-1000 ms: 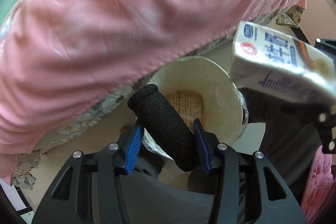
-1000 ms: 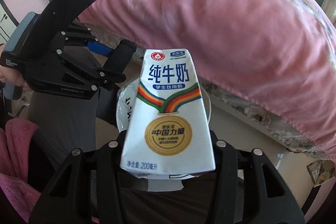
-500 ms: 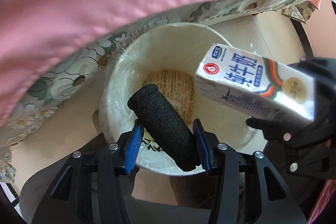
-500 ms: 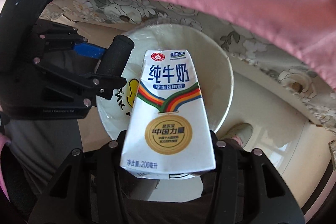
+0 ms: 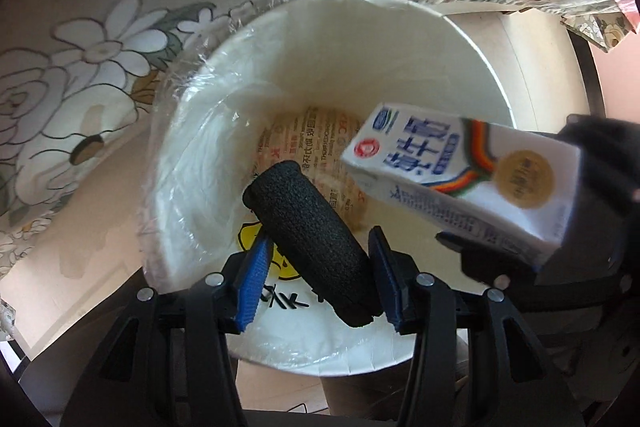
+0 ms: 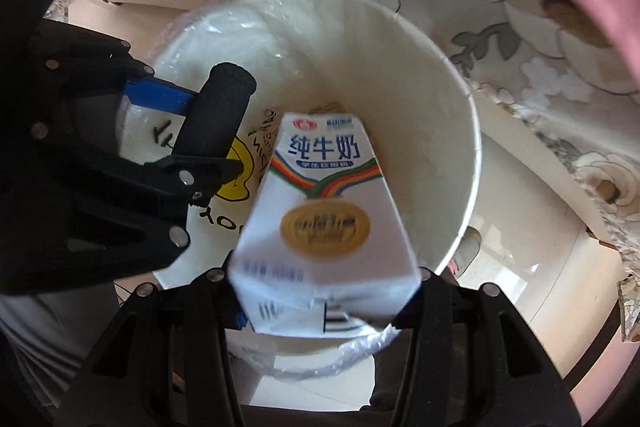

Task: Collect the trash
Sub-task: 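Open left tool to drop the black tube while right tool drops the carton, then move both tools back over the bed toward the green blocks, then grasp the green cube with left tool while right tool grasps the green brick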

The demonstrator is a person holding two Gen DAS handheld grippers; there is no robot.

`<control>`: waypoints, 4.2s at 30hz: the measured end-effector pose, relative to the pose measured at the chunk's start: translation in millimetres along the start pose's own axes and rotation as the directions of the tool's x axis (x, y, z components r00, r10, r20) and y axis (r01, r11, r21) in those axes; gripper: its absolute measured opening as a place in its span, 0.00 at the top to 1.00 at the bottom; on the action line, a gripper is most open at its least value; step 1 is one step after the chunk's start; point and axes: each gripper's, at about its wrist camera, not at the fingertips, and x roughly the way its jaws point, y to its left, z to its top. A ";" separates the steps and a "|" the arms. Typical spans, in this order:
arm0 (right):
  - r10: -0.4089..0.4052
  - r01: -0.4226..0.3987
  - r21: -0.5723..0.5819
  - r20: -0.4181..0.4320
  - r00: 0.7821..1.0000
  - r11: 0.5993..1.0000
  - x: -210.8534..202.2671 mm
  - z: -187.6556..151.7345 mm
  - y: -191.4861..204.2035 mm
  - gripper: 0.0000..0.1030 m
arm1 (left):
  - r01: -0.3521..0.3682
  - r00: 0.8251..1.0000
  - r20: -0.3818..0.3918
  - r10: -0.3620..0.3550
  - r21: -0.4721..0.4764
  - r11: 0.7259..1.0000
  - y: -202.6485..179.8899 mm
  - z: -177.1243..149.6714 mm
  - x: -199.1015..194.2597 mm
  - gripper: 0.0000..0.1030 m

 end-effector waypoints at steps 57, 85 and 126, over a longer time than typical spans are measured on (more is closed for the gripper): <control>-0.135 0.161 0.012 0.613 0.778 0.987 -384.9 -37.7 -35.1 0.40 | -0.247 0.810 0.547 0.211 -0.009 0.969 -6.9 24.4 -375.6 0.33; -0.034 0.134 -0.122 0.605 0.795 0.983 -344.9 150.4 -117.6 0.40 | -0.127 0.857 0.487 0.169 -0.117 0.985 67.5 250.0 -350.7 0.29; -0.112 0.173 -0.042 0.607 0.786 0.984 -344.8 146.6 -128.9 0.78 | -0.217 0.797 0.568 0.204 -0.046 0.975 27.4 206.0 -382.8 0.69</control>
